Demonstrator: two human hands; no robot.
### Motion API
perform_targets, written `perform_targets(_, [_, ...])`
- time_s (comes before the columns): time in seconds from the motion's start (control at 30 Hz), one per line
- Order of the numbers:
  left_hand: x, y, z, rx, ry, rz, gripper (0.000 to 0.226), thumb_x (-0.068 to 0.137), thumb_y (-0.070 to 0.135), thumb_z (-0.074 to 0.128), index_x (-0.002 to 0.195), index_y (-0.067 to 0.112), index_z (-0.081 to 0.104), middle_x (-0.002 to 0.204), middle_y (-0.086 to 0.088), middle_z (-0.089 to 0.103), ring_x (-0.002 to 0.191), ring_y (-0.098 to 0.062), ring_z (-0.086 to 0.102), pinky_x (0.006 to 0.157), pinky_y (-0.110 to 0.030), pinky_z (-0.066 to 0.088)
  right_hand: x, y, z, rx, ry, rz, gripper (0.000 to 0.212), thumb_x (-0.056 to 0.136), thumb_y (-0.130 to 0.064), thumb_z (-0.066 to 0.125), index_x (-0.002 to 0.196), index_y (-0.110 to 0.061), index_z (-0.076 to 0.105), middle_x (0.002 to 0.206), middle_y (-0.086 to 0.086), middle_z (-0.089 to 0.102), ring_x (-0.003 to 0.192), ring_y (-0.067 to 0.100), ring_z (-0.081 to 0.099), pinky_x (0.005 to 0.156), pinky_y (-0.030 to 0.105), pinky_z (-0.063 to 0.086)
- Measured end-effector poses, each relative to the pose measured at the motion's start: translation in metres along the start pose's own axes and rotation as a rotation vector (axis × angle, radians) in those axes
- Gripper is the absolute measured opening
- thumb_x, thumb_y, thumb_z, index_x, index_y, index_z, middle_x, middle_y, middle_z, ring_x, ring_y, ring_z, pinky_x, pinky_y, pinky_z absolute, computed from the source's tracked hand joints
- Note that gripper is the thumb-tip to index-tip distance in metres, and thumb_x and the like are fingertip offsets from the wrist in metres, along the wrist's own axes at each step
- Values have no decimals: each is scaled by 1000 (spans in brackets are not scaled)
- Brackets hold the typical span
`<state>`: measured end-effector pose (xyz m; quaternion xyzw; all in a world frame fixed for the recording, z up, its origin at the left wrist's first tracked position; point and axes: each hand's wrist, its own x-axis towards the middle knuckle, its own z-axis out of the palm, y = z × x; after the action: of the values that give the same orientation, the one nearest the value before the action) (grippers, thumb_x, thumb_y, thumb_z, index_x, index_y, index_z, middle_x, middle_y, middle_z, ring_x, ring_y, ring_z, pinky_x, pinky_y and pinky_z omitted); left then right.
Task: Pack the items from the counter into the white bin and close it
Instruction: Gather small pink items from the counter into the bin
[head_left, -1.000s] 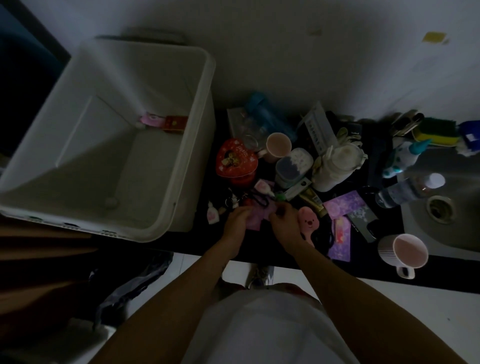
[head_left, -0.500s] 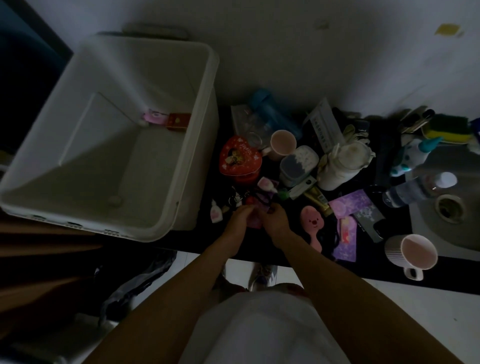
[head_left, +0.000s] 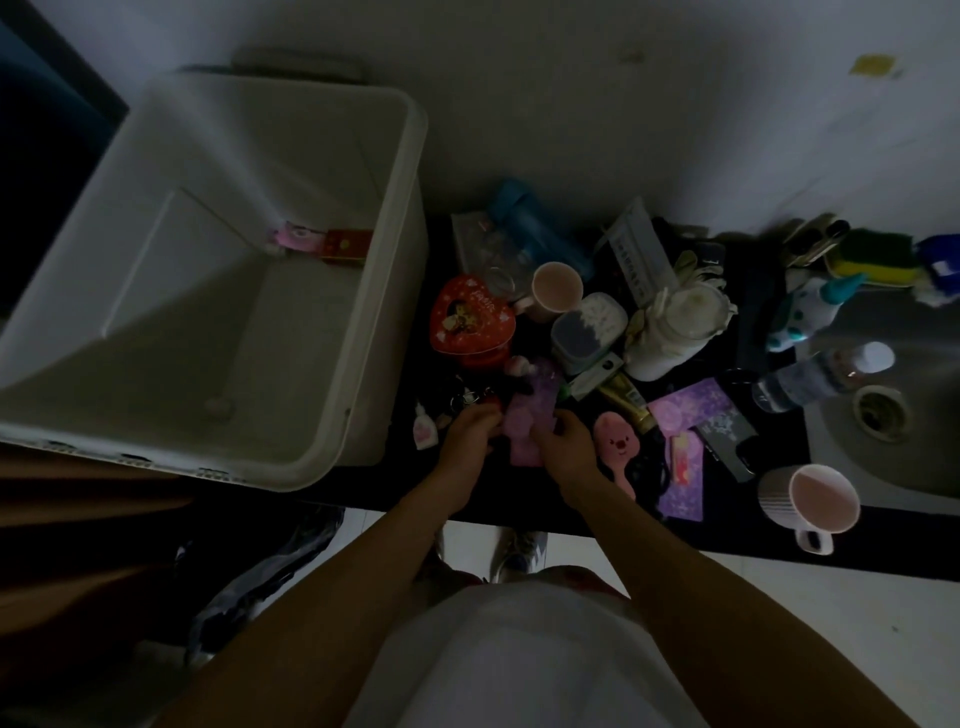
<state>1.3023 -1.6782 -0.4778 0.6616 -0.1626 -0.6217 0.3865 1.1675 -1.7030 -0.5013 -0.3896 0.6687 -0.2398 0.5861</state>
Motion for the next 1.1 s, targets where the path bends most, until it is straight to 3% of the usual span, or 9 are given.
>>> perform_targets(0.1, [3,0,6,2,11,-1,19,91,19,56,107,27,61,106,2,67,96,-11,63,70,-22,48,-8,-3,-11,9,16,-38,20,91,-13,59,110,-8,55,98,7,67,81,15,65,58,17,51])
perform_targets(0.17, [5,2,12,9,5,-4,26,89,20,59,114,22,60,109,-1,67,96,-13,64,71,-24,50,-12,-7,-17,15,10,-71,23,90,-14,60,112,-11,55,95,1,66,80,10,65,52,10,48])
perform_targets(0.3, [9,3,23,-42,-74,-37,33,89,15,61,121,9,59,113,-14,68,100,-27,67,90,-42,56,-14,-11,-25,42,-63,-107,20,92,-21,60,111,-14,58,94,0,69,77,8,69,56,12,50])
perform_targets(0.4, [9,0,27,-67,-78,-4,27,91,8,59,118,4,60,104,-16,69,85,-24,69,78,-38,57,-15,-12,-26,60,-128,-118,7,93,-28,61,100,-26,61,90,-7,70,71,-2,69,57,10,50])
perform_targets(0.5, [10,-2,27,-97,-74,2,28,91,4,58,120,5,58,105,-17,68,87,-27,68,78,-40,57,-15,-13,-25,71,-144,-117,15,92,-19,61,102,-30,59,93,-10,69,74,-4,69,59,10,51])
perform_targets(0.57, [11,-2,27,-101,-56,-8,29,93,6,57,122,8,56,107,-15,68,90,-28,67,79,-41,57,-14,-14,-26,79,-126,-102,21,89,-13,60,105,-27,57,95,-7,68,75,-2,69,59,12,51])
perform_targets(0.7, [10,0,23,-185,-42,-34,24,93,6,58,116,14,59,92,-6,73,77,-20,73,62,-30,57,-10,-12,-28,82,-117,-76,24,88,-8,62,99,-29,59,97,-3,69,85,8,68,69,22,55])
perform_targets(1.0, [16,10,21,-223,11,-61,36,89,4,61,124,-2,58,103,-23,67,83,-32,67,78,-39,56,-5,-16,-31,115,-211,-68,15,88,-14,70,98,-23,65,94,-2,74,82,10,72,68,20,57])
perform_targets(1.1, [16,9,19,-256,-11,-63,31,90,5,62,120,-2,60,95,-19,69,75,-26,70,65,-32,58,-5,-14,-34,129,-223,-41,19,89,-21,71,105,-13,66,100,8,73,90,21,71,76,30,59])
